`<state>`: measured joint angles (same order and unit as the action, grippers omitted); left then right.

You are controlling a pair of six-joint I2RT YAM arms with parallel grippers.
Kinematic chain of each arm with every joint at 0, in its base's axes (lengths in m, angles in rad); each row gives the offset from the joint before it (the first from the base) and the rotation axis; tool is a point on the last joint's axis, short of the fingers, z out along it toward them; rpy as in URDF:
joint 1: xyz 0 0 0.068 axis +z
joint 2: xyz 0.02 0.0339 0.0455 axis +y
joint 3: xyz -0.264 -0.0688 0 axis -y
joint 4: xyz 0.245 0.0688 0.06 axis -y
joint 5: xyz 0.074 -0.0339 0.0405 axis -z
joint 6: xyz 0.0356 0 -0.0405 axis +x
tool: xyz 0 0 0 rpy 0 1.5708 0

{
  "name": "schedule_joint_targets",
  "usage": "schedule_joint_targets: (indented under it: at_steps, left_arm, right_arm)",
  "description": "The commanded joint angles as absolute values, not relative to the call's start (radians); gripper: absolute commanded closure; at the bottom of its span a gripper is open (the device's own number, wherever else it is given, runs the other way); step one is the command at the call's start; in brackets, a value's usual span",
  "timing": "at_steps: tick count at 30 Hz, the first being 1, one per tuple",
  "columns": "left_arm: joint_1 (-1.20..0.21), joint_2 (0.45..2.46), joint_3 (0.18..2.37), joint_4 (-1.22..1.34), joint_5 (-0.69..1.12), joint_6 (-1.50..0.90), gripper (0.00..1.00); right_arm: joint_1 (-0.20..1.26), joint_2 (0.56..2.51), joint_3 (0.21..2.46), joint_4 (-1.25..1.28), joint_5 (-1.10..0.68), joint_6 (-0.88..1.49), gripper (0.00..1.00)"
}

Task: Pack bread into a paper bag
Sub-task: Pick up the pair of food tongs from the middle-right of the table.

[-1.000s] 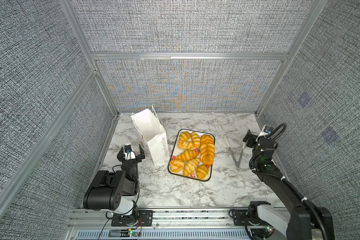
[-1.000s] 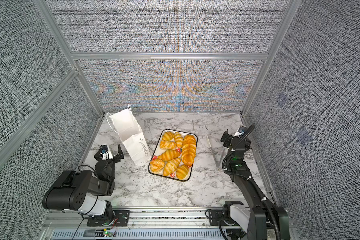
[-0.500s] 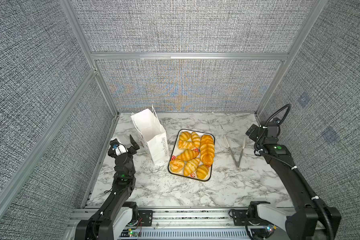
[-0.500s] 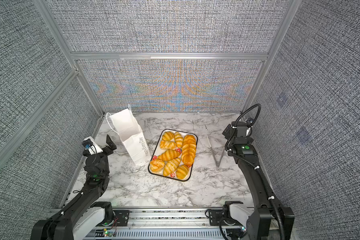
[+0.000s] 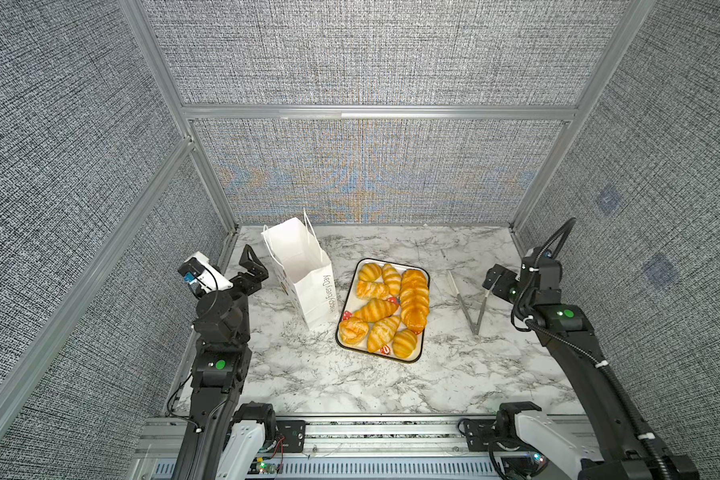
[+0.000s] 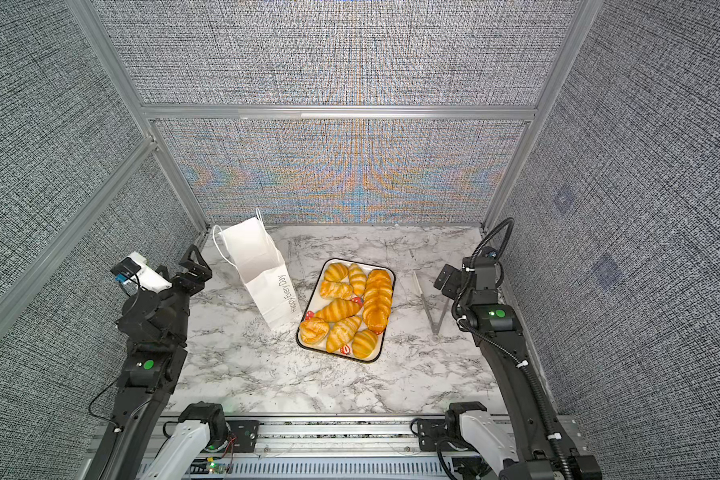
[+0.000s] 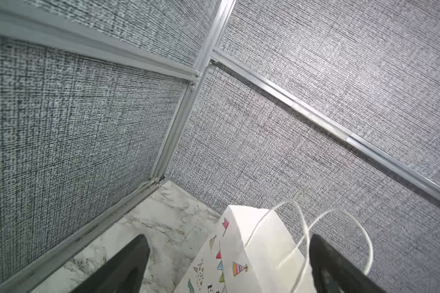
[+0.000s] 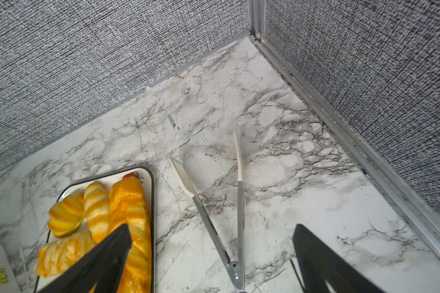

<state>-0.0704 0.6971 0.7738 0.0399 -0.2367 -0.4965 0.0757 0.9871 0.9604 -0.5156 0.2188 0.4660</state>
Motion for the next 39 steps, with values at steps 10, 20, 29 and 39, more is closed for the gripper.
schedule_joint_targets:
  at_steps: [10,20,29,39]
  left_arm:
    - [-0.071,0.939,1.049,-0.133,0.008,-0.307,0.01]
    - [-0.068,1.017,1.115,-0.201,0.020,-0.254,0.02]
    - [-0.061,1.009,1.082,-0.191,-0.008,-0.254,0.42]
    - [-0.060,0.997,1.005,-0.145,0.029,-0.310,0.71]
  right_arm:
    - [0.091,0.954,0.974,-0.612,0.175,0.432,0.01]
    - [0.099,0.952,0.951,-0.643,0.148,0.440,0.01]
    - [0.114,0.959,0.933,-0.647,0.133,0.457,0.01]
    - [0.125,0.989,0.911,-0.668,0.135,0.453,0.01]
